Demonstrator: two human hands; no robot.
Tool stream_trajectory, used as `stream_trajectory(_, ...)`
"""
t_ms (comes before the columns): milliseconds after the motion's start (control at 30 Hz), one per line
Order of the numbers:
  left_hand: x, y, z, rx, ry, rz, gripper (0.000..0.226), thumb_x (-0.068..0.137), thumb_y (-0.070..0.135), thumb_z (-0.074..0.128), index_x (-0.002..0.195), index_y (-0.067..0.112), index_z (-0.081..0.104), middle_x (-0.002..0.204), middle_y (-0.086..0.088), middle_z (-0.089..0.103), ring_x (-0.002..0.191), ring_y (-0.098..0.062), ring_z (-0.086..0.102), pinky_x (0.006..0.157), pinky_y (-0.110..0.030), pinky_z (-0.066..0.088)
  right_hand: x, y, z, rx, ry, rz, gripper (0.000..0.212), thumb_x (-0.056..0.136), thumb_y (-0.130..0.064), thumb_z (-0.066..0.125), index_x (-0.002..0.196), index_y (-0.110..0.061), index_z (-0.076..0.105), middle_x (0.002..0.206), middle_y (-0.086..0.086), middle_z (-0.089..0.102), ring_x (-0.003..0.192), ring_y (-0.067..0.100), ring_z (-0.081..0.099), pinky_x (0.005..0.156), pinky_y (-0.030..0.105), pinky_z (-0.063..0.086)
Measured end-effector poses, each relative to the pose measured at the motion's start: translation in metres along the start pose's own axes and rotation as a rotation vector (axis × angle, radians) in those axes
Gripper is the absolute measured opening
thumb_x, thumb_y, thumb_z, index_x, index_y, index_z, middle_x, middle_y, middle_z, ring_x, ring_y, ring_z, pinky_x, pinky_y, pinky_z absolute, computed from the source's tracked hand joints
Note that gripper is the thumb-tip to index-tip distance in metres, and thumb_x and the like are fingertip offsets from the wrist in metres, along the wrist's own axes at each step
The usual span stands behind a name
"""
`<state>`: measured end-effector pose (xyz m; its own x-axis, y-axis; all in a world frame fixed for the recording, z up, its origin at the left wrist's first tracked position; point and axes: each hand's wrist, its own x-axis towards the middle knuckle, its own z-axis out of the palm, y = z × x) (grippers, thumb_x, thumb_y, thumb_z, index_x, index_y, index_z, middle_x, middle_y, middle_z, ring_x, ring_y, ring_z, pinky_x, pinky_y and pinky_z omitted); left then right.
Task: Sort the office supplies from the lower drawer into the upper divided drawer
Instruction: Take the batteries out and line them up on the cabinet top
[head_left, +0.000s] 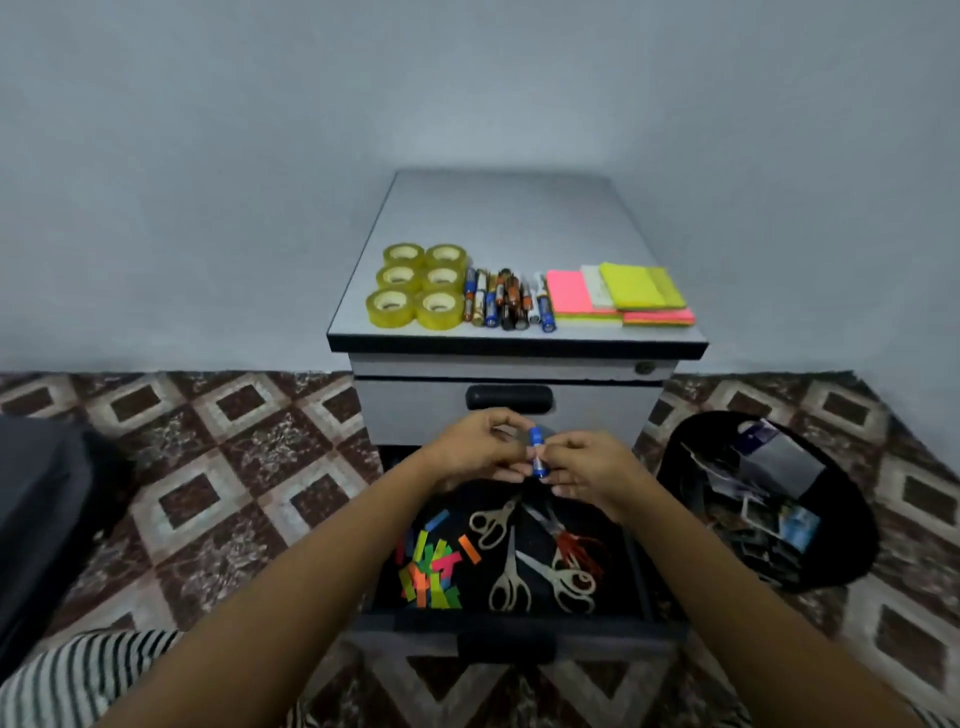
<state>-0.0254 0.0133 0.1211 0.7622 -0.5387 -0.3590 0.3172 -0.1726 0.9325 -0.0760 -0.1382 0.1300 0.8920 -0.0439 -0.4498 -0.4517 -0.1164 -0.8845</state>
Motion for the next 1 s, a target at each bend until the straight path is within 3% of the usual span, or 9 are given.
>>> stream_trajectory(100,0.0,0.037,0.005,-0.032,0.082,0.154,0.021,0.087,-0.004,0.059,0.104,0.009,0.056,0.075,-0.009,0.065,0.057,-0.009,0.065,0.062,-0.022,0.057,-0.003,-0.045,-0.014,-0.094,0.108,-0.112,0.005,0.09,-0.012,0.061,0.09,-0.007,0.063,0.066,0.004,0.061,0.049,0.005,0.055,0.046,0.014,0.047)
stream_trajectory(300,0.013,0.098,0.005,-0.091,0.303,0.291,0.019,0.087,-0.003,0.061,0.102,0.006,0.055,0.075,-0.009,0.06,0.058,-0.011,0.061,0.058,-0.021,0.055,0.018,-0.118,-0.02,-0.286,0.268,-0.278,0.008,0.086,-0.011,0.065,0.087,-0.004,0.067,0.064,0.007,0.059,0.055,0.01,0.055,0.046,0.015,0.047)
stream_trajectory(400,0.023,0.117,-0.002,0.053,0.398,0.291,0.019,0.085,0.002,0.065,0.103,0.002,0.059,0.077,-0.01,0.061,0.072,-0.02,0.062,0.07,-0.027,0.056,0.04,-0.141,-0.018,-0.359,0.321,-0.272,0.012,0.083,-0.012,0.068,0.073,-0.006,0.063,0.065,0.013,0.061,0.052,0.015,0.057,0.054,0.024,0.05)
stream_trajectory(533,0.034,0.137,-0.014,0.322,0.431,0.279,0.015,0.087,0.007,0.063,0.1,0.002,0.067,0.081,-0.015,0.063,0.07,-0.021,0.059,0.068,-0.03,0.056,0.06,-0.16,-0.015,-0.604,0.409,-0.288,0.026,0.079,-0.022,0.072,0.065,-0.007,0.056,0.047,0.005,0.055,0.034,0.01,0.05,0.034,0.014,0.038)
stream_trajectory(633,0.04,0.143,-0.021,0.511,0.453,0.275,0.021,0.086,0.004,0.058,0.104,0.002,0.069,0.086,-0.014,0.065,0.077,-0.022,0.061,0.081,-0.036,0.055,0.068,-0.162,-0.01,-0.763,0.439,-0.325,0.025,0.081,-0.026,0.069,0.075,-0.004,0.059,0.076,0.014,0.065,0.067,0.023,0.06,0.047,0.025,0.036)
stream_trajectory(700,0.042,0.143,-0.022,0.508,0.452,0.261,0.024,0.088,0.001,0.055,0.109,-0.001,0.066,0.088,-0.015,0.064,0.074,-0.021,0.06,0.075,-0.03,0.055,0.073,-0.162,-0.008,-0.783,0.451,-0.342,0.029,0.082,-0.026,0.069,0.094,0.0,0.064,0.096,0.017,0.067,0.09,0.029,0.062,0.059,0.026,0.035)
stream_trajectory(767,0.042,0.142,-0.023,0.475,0.447,0.254,0.024,0.089,0.001,0.054,0.111,-0.002,0.064,0.083,-0.014,0.063,0.072,-0.019,0.059,0.07,-0.025,0.055,0.076,-0.162,-0.008,-0.814,0.453,-0.349,0.025,0.083,-0.024,0.068,0.089,0.0,0.062,0.095,0.018,0.065,0.088,0.03,0.059,0.055,0.025,0.034)
stream_trajectory(867,0.045,0.141,-0.028,0.562,0.483,0.314,0.024,0.088,0.003,0.053,0.108,0.001,0.066,0.083,-0.01,0.066,0.074,-0.02,0.061,0.077,-0.034,0.055,0.081,-0.163,-0.01,-0.857,0.483,-0.348,0.035,0.083,-0.018,0.066,0.061,-0.008,0.041,0.072,0.011,0.051,0.076,0.026,0.047,0.043,0.024,0.024)
stream_trajectory(1000,0.042,0.143,-0.038,0.937,0.583,0.47,0.025,0.088,0.009,0.052,0.108,0.004,0.067,0.109,-0.011,0.067,0.099,-0.023,0.06,0.081,-0.027,0.046,0.087,-0.163,-0.01,-0.836,0.487,-0.366,0.024,0.082,-0.015,0.066,0.068,-0.005,0.048,0.075,0.011,0.052,0.074,0.025,0.047,0.043,0.022,0.024)
